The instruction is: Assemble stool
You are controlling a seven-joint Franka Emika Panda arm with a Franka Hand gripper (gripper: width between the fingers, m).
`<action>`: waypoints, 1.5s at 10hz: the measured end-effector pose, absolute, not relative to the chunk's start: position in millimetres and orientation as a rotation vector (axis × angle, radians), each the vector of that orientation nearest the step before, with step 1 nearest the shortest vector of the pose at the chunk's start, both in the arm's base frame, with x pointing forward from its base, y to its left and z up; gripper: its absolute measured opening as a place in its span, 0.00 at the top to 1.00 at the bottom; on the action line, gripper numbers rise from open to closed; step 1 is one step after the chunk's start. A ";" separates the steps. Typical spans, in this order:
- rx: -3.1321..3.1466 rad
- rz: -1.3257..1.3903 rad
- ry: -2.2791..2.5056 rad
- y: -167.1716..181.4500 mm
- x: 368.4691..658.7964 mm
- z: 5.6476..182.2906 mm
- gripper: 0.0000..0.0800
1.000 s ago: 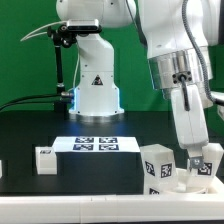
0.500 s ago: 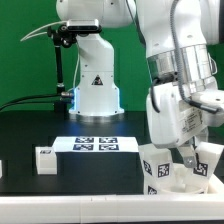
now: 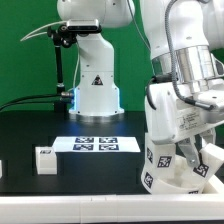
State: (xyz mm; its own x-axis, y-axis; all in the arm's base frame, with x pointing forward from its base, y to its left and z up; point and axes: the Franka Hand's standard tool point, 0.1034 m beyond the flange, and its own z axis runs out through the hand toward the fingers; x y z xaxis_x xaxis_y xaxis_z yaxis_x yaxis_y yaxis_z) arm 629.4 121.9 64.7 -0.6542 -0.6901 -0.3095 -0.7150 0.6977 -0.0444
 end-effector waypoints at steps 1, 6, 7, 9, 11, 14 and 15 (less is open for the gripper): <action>-1.158 0.107 2.583 121.7 629.5 64.8 0.57; -1.473 0.048 2.375 122.7 633.1 87.5 0.22; -1.628 0.017 2.257 122.0 635.6 98.9 0.19; -1.958 -0.027 2.001 123.9 641.8 111.9 0.19; -2.081 -0.058 1.884 122.2 640.9 110.1 0.19; -2.437 -0.085 1.476 122.8 641.0 110.6 0.19; -2.595 -0.129 1.195 121.7 643.8 108.0 0.19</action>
Offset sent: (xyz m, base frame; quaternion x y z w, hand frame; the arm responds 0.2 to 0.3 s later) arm -0.0063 0.0159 0.0081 -0.0391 -0.0070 -0.1537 0.9873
